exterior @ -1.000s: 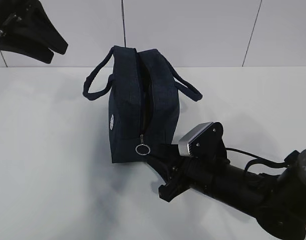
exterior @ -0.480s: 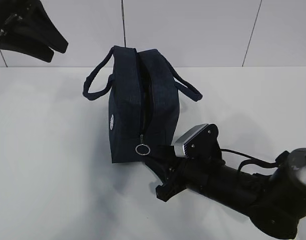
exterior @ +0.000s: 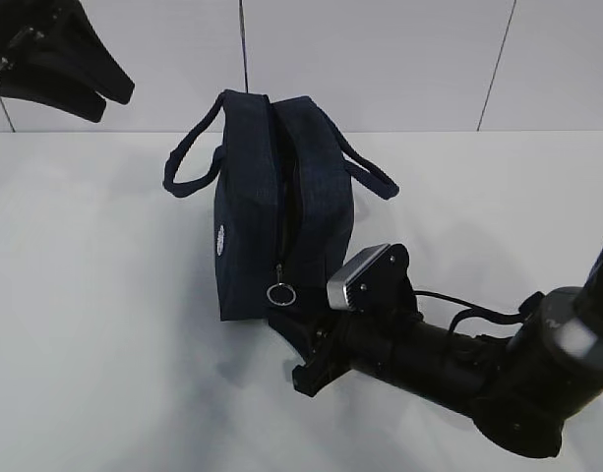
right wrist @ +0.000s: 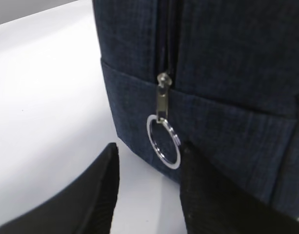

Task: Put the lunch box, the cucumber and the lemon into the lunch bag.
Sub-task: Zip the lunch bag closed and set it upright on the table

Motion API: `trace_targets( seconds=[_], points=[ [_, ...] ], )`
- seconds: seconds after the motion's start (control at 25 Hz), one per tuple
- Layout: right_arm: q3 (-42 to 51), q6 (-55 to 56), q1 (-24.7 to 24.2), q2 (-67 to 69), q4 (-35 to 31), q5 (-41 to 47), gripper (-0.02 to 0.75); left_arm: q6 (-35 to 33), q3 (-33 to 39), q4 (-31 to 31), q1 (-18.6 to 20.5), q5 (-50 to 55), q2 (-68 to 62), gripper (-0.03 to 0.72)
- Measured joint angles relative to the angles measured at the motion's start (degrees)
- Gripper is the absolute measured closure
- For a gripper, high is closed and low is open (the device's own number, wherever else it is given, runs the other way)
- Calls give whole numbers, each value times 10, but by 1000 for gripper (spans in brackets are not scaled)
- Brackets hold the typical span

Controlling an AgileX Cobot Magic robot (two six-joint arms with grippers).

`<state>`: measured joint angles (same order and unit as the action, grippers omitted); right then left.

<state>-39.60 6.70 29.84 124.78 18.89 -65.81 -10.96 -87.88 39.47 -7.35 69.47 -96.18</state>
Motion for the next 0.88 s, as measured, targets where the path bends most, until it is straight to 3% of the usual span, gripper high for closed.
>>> trace_targets(
  seconds=[0.88],
  points=[
    [-25,27,0,1,37,0,427,0,0,0,0,-1,0,398]
  ],
)
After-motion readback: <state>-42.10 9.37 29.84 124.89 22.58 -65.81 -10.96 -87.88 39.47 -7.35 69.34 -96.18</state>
